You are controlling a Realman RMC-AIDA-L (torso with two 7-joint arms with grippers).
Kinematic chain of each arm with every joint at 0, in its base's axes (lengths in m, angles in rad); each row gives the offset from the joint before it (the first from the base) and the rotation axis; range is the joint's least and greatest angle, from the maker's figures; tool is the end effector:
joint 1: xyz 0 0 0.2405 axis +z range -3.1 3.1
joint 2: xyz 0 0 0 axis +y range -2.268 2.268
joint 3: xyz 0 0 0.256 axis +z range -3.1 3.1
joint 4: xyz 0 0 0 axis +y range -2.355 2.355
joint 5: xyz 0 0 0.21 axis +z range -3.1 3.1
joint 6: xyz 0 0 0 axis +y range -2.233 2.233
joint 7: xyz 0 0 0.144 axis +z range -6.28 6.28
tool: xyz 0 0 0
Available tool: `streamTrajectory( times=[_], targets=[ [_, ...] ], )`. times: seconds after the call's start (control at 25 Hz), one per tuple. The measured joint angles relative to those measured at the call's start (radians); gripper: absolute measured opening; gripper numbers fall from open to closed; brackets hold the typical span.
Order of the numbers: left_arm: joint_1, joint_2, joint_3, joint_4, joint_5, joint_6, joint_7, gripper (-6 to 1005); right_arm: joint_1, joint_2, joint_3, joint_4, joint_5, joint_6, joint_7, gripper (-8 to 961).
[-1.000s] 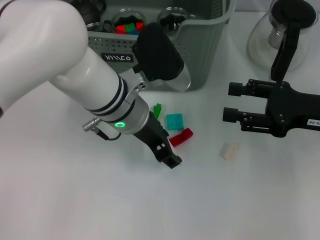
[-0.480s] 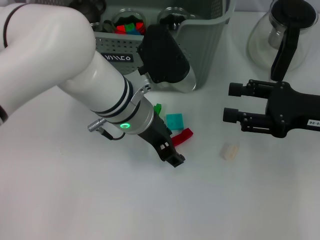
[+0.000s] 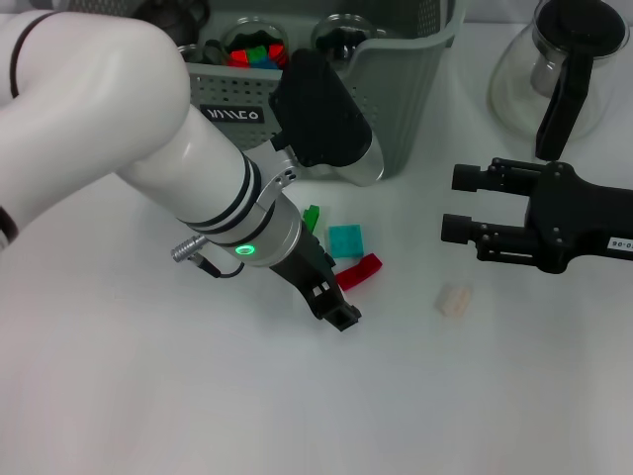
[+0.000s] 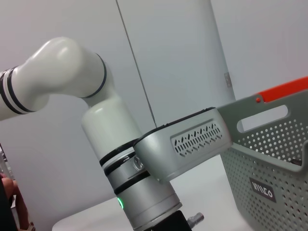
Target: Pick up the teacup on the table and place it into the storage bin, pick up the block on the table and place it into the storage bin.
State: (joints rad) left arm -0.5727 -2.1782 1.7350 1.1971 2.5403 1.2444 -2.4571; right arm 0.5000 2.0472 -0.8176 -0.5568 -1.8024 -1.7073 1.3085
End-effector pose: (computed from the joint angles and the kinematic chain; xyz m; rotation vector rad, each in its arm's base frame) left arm -0.1628 0.3217 -0.1078 -2.8183 -0.5683 0.4971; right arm 0.2475 0.3040 -0.0047 -2.8193 0.5558 0.9753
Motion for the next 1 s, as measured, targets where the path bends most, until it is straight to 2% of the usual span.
streamTrajectory(
  times=[0.52, 0.72, 0.8, 0.88, 1.0],
  targets=[
    [-0.004, 0.003, 0.001, -0.005, 0.001, 0.002, -0.003, 613, 0.000, 0.001, 0.001, 0.000, 0.000, 0.001, 0.001, 743],
    [-0.004, 0.003, -0.003, -0.003, 0.002, 0.012, -0.004, 410, 0.000, 0.001, 0.002, 0.000, 0.000, 0.002, 0.003, 742],
    [-0.004, 0.004, -0.008, 0.002, 0.002, 0.028, -0.007, 414, 0.000, 0.001, 0.002, 0.000, 0.000, 0.002, 0.003, 741],
    [-0.006, 0.005, -0.028, 0.019, 0.002, 0.062, -0.011, 419, 0.000, 0.000, 0.002, 0.000, 0.000, 0.000, 0.003, 741],
    [0.004, 0.007, -0.119, 0.078, -0.005, 0.138, 0.003, 425, 0.000, 0.000, 0.002, 0.000, 0.002, -0.003, 0.003, 741]
  ],
)
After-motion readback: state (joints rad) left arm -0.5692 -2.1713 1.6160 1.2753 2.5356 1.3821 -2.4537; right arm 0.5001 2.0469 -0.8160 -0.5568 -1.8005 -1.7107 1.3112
